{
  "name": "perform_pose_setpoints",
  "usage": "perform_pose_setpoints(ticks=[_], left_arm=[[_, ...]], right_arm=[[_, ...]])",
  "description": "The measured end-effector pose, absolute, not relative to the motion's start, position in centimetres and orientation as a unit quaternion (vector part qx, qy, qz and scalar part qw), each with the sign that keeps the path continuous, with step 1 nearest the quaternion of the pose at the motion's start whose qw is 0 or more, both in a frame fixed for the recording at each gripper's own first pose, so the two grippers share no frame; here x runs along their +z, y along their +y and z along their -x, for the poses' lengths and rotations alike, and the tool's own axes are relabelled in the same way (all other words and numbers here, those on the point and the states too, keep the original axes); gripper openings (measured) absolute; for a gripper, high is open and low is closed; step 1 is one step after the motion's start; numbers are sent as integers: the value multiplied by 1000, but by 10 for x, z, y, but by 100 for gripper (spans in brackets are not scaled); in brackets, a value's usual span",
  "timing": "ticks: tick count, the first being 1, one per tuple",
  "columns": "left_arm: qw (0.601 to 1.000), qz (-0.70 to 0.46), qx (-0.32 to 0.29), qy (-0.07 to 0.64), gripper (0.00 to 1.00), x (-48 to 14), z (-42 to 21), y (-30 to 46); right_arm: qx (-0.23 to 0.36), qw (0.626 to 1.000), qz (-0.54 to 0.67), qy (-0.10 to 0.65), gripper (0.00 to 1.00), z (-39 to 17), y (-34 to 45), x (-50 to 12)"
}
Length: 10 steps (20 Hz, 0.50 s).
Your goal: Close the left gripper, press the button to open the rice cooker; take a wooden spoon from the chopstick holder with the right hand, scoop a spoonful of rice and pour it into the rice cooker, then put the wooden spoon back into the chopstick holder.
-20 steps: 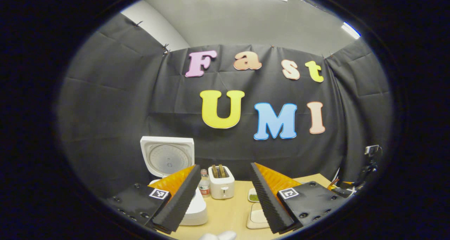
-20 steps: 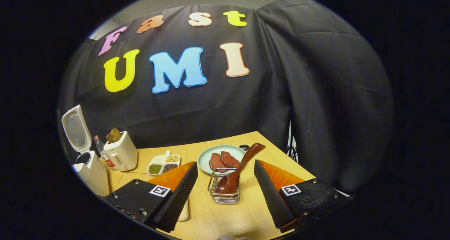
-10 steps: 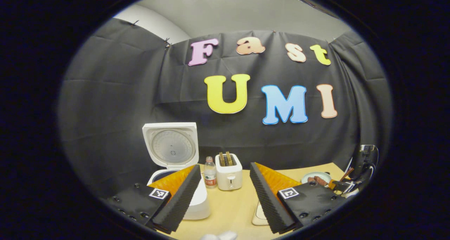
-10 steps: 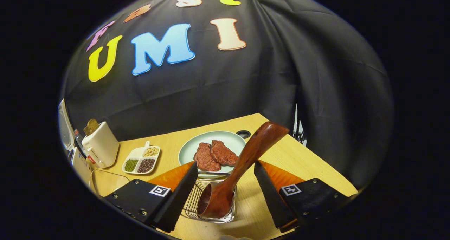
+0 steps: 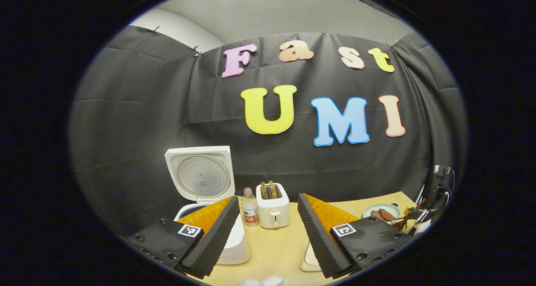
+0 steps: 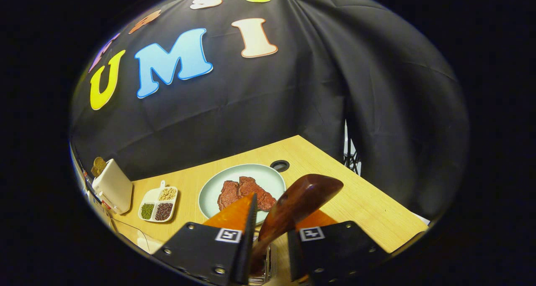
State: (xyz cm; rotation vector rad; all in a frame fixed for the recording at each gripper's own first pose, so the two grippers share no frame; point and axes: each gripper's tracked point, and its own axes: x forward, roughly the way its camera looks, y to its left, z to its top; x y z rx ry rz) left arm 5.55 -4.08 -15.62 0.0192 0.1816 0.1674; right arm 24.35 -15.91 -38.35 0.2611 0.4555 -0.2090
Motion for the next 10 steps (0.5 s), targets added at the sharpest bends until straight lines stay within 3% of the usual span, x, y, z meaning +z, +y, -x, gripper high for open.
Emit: perform_pose_setpoints(ticks=[2,4,10], left_arm=[[993,-12,80,89,96,-156,-59,-42],[993,-12,77,89,96,-157,-62,-42],[992,-8,77,95,98,-165,-63,-30]], right_arm=[[-91,958,-143,231,24,-241,-154,-383],[-85,959,-144,231,18,-243,-149,-380],[-87,963,-127,223,17,-243,-143,-367]])
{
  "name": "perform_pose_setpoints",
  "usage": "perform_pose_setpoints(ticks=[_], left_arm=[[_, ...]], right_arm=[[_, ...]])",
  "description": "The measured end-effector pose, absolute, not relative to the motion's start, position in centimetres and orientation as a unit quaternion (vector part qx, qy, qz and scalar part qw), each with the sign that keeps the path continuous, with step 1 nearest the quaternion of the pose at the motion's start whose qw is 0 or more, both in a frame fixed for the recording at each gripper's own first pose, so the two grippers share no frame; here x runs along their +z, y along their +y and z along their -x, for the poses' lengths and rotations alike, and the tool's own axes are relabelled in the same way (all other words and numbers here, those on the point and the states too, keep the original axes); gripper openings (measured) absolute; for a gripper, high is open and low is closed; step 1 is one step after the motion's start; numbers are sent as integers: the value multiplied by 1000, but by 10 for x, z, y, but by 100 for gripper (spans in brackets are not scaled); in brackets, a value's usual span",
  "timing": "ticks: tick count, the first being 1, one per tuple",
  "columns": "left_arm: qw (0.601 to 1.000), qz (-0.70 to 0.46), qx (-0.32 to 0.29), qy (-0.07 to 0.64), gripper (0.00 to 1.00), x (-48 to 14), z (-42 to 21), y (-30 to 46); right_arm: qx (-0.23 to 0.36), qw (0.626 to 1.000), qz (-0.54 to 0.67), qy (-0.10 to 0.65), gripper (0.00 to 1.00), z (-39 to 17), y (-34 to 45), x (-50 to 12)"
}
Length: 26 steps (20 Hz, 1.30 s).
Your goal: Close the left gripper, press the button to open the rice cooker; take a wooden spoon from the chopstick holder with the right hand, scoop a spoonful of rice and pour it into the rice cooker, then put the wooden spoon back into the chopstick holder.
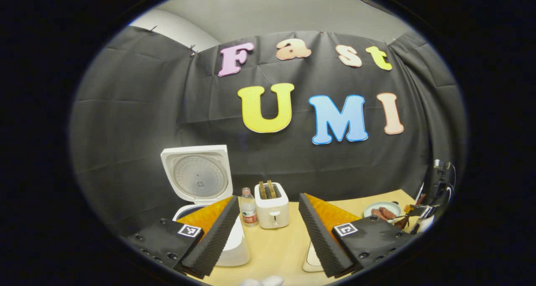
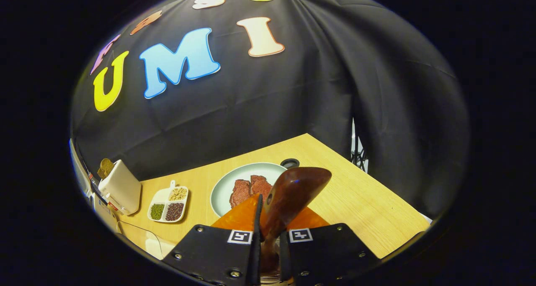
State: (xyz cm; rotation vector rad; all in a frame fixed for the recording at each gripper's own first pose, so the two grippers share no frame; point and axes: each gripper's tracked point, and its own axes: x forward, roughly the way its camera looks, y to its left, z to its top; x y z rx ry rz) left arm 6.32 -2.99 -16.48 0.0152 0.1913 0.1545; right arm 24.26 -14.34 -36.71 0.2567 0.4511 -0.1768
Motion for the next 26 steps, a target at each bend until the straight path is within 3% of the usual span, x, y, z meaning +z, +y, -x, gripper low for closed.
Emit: perform_pose_setpoints(ticks=[8,15,21,26], left_arm=[[994,-20,75,78,98,-154,-58,-4],[995,-13,65,70,98,-149,-49,22],[995,-21,74,62,100,-148,-39,52],[995,-11,69,70,99,-159,-31,65]], right_arm=[[-83,982,-78,152,17,-242,-130,-268],[-27,991,-83,105,17,-222,-48,-181],[39,989,-57,130,17,-193,51,-202],[66,987,75,130,17,-179,98,-246]])
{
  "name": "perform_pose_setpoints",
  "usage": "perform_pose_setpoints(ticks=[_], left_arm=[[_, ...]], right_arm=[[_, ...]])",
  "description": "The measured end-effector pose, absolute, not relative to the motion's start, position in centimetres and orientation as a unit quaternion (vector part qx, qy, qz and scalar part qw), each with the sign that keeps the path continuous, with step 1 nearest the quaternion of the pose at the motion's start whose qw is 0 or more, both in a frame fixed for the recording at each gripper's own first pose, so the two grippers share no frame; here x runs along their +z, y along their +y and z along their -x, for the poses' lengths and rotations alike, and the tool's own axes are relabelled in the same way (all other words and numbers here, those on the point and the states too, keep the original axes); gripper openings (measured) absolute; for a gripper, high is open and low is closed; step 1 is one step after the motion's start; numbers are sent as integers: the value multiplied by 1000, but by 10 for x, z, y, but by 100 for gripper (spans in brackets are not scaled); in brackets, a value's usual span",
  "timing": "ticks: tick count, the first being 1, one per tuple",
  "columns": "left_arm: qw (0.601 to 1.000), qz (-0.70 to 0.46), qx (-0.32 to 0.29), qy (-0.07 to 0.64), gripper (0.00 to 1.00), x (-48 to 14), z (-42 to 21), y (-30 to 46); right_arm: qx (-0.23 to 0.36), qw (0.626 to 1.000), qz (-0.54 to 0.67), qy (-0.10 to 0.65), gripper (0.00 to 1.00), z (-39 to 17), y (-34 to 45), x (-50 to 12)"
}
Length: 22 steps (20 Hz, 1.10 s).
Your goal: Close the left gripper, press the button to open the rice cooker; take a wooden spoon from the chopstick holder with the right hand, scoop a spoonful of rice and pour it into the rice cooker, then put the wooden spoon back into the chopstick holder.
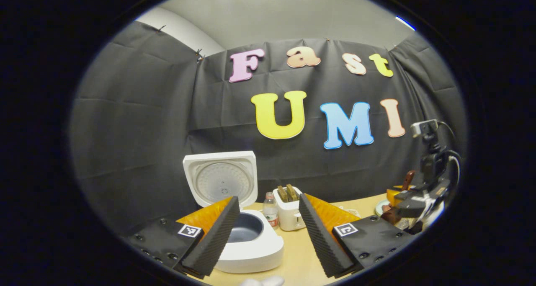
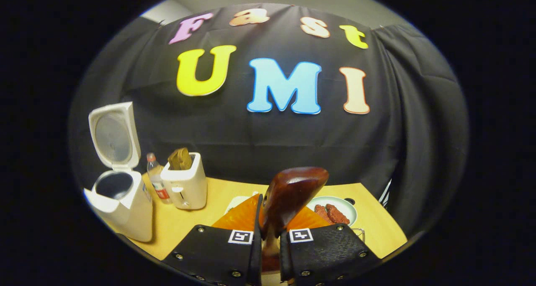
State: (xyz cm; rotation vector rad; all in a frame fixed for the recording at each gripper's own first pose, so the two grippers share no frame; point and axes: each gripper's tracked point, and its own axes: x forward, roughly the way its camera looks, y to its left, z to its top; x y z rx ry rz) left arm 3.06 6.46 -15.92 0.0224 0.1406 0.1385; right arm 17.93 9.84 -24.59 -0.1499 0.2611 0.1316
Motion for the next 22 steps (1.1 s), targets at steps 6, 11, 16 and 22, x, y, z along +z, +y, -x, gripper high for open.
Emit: perform_pose_setpoints(ticks=[6,11,16,22], left_arm=[[993,-9,87,78,98,-173,-27,87],[991,-9,96,95,98,-190,-23,97],[990,-19,102,95,99,-189,-23,106],[990,-23,100,95,99,-185,-23,108]], right_arm=[[79,963,212,148,18,-174,115,-312],[85,950,255,159,17,-173,127,-346],[87,956,216,175,17,-171,137,-357],[97,965,137,203,18,-165,157,-364]])
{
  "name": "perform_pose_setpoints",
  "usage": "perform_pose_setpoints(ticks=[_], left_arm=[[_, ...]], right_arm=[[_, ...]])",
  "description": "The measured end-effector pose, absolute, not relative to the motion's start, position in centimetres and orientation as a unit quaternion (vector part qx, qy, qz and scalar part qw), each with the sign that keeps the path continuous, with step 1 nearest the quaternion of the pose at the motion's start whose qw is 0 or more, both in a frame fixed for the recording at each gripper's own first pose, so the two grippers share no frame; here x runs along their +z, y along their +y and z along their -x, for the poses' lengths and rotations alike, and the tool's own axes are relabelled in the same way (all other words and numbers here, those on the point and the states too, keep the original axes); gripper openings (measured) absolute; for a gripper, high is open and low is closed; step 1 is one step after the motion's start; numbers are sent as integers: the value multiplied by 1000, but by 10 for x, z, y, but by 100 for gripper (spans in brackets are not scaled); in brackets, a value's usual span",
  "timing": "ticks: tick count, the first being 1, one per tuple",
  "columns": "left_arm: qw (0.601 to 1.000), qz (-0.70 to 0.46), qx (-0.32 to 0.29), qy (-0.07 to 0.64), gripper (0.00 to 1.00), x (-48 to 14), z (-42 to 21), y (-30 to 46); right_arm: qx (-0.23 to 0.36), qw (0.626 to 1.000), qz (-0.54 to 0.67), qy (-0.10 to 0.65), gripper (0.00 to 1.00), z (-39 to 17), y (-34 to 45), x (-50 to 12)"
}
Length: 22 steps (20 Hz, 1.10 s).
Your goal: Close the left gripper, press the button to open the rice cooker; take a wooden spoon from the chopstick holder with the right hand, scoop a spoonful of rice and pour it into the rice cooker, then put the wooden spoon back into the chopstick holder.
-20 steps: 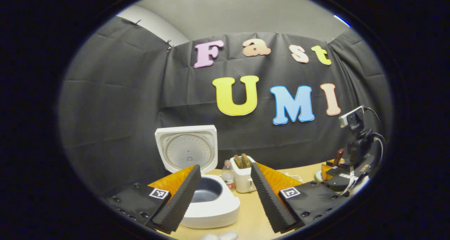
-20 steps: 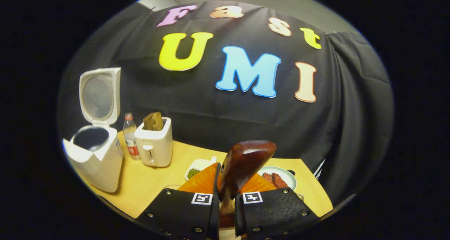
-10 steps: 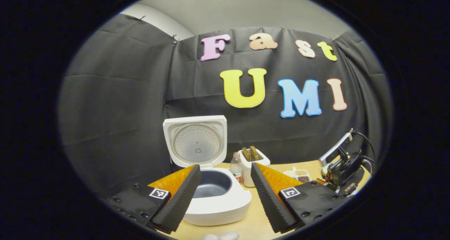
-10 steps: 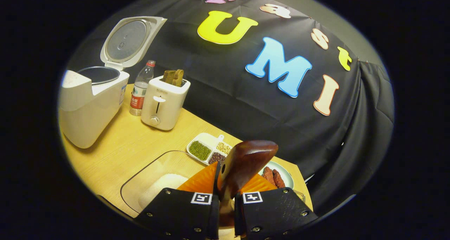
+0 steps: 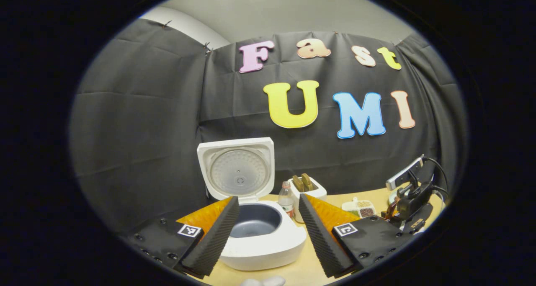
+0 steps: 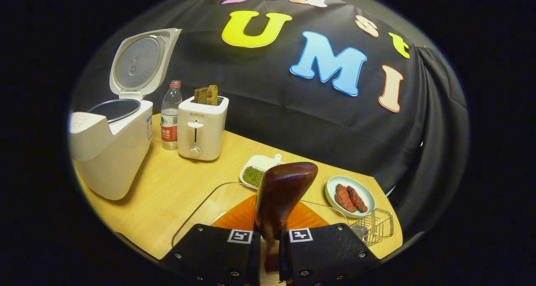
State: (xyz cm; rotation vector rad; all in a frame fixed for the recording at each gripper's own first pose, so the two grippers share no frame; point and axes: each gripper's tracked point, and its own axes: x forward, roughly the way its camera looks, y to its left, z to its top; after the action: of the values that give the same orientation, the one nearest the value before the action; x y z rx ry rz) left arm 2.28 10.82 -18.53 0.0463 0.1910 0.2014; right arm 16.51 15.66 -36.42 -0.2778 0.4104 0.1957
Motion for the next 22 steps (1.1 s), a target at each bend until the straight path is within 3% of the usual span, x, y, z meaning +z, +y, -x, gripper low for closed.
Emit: perform_pose_setpoints(ticks=[6,11,19,22], left_arm=[[990,-26,102,97,98,-184,-23,115],[990,-33,98,91,99,-176,-27,114],[993,-22,78,84,98,-169,-34,101],[993,-26,79,81,99,-165,-36,100]], right_arm=[[97,961,-55,252,18,-162,168,-367],[79,916,-270,284,17,-166,154,-369],[67,877,-394,268,18,-172,112,-355],[55,878,-404,251,18,-174,94,-345]])
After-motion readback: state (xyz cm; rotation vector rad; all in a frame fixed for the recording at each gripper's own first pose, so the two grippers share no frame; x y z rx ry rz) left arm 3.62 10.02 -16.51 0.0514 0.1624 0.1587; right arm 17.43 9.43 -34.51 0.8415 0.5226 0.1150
